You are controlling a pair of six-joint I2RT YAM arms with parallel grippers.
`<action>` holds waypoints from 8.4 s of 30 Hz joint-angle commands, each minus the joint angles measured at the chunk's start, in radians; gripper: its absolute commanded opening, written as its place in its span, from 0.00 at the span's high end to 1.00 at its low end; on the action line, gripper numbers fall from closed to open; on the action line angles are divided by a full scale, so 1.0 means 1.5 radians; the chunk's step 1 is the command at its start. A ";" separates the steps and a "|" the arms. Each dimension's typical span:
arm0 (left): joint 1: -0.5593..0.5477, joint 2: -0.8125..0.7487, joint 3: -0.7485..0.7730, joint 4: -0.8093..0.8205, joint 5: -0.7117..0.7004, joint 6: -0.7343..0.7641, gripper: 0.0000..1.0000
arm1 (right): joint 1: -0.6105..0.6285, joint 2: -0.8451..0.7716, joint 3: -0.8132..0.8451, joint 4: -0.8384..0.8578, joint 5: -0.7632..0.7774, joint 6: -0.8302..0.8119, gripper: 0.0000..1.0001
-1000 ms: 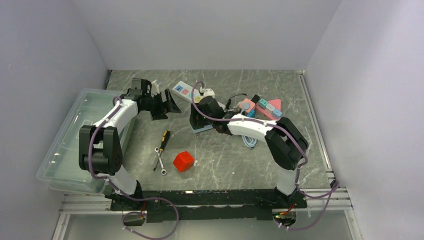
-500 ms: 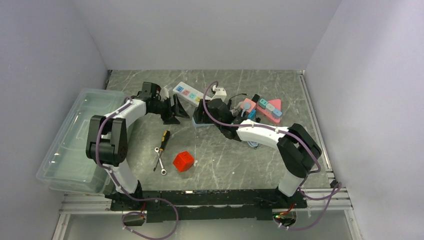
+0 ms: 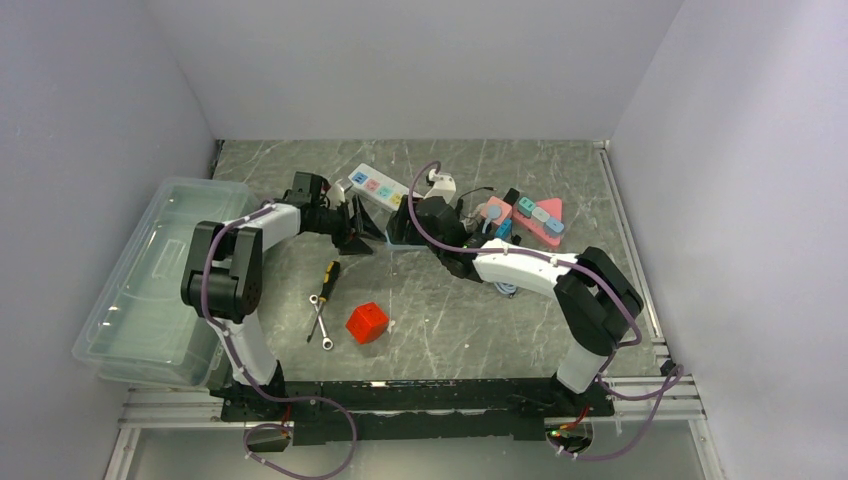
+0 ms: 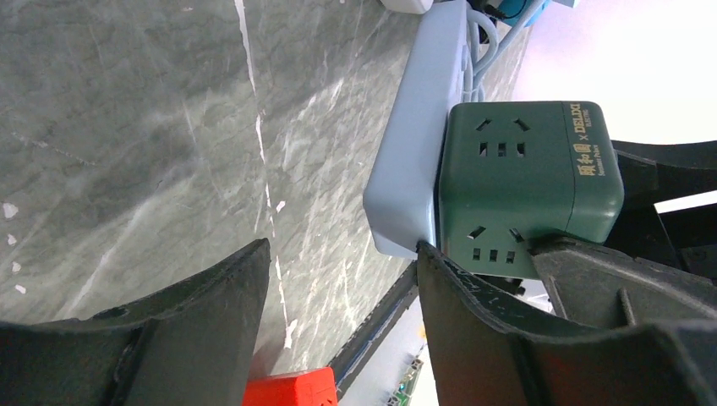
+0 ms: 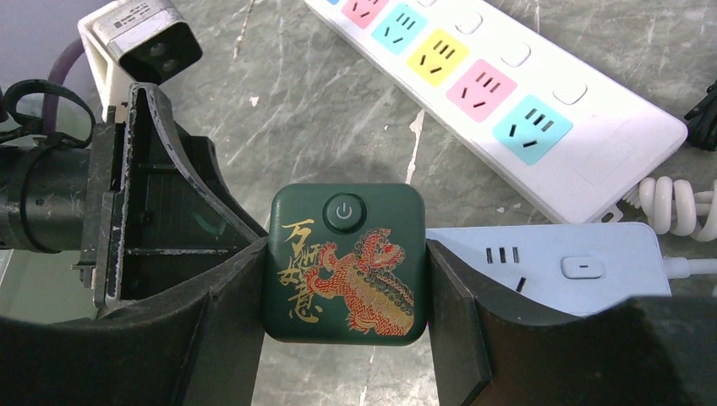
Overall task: Pull the plug off the socket
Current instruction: Remove the plug from the socket.
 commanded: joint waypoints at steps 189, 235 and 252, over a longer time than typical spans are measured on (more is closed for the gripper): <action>-0.275 -0.278 -0.151 0.154 -0.313 0.456 1.00 | -0.021 -0.277 -0.191 -0.064 -0.067 0.181 1.00; -0.279 -0.244 -0.137 0.120 -0.334 0.474 1.00 | 0.116 -0.334 -0.226 -0.131 0.096 0.237 1.00; -0.286 -0.238 -0.131 0.111 -0.347 0.477 1.00 | -0.027 -0.329 -0.239 -0.098 -0.084 0.228 1.00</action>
